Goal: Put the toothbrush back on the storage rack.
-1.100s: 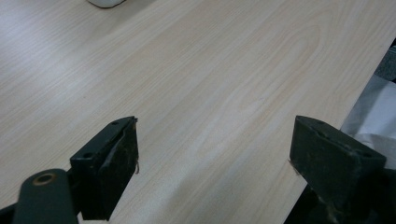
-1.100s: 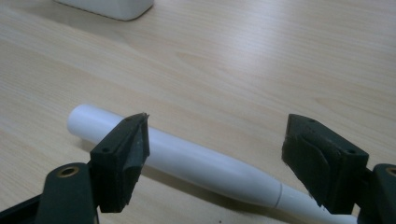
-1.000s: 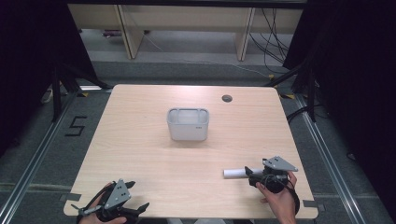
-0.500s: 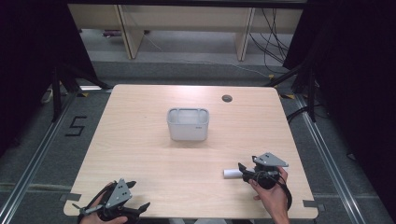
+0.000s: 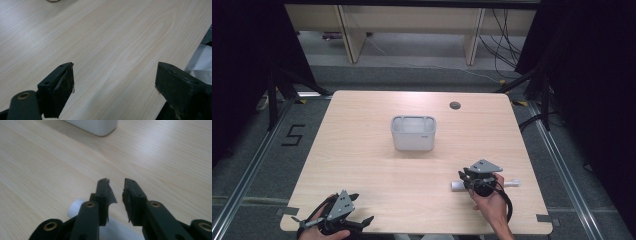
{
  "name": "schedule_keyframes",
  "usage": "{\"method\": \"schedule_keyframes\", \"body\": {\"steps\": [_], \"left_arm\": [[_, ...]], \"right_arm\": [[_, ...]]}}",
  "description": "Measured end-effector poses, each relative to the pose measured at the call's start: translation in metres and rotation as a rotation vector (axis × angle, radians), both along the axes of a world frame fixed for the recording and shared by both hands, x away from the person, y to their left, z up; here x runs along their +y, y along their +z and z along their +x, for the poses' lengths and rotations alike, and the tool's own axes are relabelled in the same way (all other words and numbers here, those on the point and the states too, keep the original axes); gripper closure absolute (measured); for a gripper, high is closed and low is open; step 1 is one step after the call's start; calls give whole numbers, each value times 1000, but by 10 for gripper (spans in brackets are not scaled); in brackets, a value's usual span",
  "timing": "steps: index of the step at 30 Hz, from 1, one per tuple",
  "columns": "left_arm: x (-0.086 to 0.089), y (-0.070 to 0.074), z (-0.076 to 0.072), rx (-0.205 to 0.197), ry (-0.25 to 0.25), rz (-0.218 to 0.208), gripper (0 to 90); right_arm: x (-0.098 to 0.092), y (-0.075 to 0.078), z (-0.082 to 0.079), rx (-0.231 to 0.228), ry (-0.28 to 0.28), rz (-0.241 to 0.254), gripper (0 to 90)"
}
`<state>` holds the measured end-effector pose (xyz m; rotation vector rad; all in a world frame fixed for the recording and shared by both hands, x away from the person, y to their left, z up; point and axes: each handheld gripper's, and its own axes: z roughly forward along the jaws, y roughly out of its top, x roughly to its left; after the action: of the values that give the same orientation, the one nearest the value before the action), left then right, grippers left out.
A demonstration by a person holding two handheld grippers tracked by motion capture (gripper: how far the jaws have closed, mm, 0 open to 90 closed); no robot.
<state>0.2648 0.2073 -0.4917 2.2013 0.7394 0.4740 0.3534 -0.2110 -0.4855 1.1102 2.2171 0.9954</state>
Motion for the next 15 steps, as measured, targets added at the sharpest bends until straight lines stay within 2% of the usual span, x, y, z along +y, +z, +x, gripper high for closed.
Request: {"method": "schedule_keyframes", "body": {"steps": [2, 3, 6, 7, 8, 10, 12, 15], "left_arm": [[-1, 0, -1, -4, 17, -1, 152], [-1, -1, -2, -14, 10, -16, 152], [0, 1, -5, -3, 9, -6, 152], [0, 1, -5, -4, 7, -5, 152], [0, 1, -6, -8, 14, -14, 152], [0, 0, -5, -20, 10, -20, 152], [0, 2, -5, -17, 8, -11, 152], [-2, 1, -4, -22, -7, -6, 152]], "right_arm": [[6, -2, 1, 20, -1, 11, 803], [9, -3, 2, 32, 19, 4, 841], [13, -3, 2, 46, 26, -9, 872], [14, -4, 4, 26, 46, -18, 881], [15, -3, 2, 46, 43, -10, 888], [16, -5, 2, 41, 53, -22, 897], [17, -5, 2, 59, 51, -17, 897], [15, -7, 3, 51, 53, -21, 897]]}}
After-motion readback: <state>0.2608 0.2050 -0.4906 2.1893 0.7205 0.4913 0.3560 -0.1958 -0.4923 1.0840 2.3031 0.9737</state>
